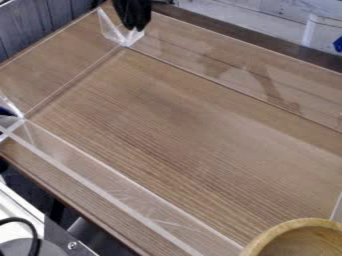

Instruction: Put the green block in the brown bowl

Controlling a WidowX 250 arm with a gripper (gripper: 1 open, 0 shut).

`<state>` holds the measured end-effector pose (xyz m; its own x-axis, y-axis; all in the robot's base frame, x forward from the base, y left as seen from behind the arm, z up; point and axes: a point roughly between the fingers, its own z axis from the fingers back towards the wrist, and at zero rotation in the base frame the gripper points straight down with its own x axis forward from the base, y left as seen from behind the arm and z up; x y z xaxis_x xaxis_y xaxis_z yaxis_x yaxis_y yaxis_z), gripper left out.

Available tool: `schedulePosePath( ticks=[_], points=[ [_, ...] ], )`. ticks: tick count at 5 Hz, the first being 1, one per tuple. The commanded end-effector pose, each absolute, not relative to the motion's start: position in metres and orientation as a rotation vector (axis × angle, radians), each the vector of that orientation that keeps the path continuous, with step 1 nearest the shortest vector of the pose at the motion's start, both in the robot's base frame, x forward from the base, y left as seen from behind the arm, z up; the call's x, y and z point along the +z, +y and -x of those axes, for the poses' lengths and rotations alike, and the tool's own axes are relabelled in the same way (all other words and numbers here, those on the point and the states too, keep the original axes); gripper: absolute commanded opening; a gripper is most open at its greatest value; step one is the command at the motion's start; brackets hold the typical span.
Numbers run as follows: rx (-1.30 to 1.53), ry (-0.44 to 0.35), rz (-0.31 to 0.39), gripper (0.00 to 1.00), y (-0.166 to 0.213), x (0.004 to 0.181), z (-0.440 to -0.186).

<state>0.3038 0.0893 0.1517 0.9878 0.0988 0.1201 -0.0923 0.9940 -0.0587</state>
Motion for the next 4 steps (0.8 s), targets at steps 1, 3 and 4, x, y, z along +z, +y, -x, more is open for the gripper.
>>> schedulePosePath(
  ticks=[1, 3, 4],
  points=[
    [0.055, -0.162, 0.043, 0.0, 0.056, 0.178, -0.295],
    [-0.046, -0.105, 0.076, 0.0, -0.007, 0.154, -0.265],
    [-0.103, -0.088, 0.068, 0.0, -0.034, 0.13, -0.256]
  ],
)
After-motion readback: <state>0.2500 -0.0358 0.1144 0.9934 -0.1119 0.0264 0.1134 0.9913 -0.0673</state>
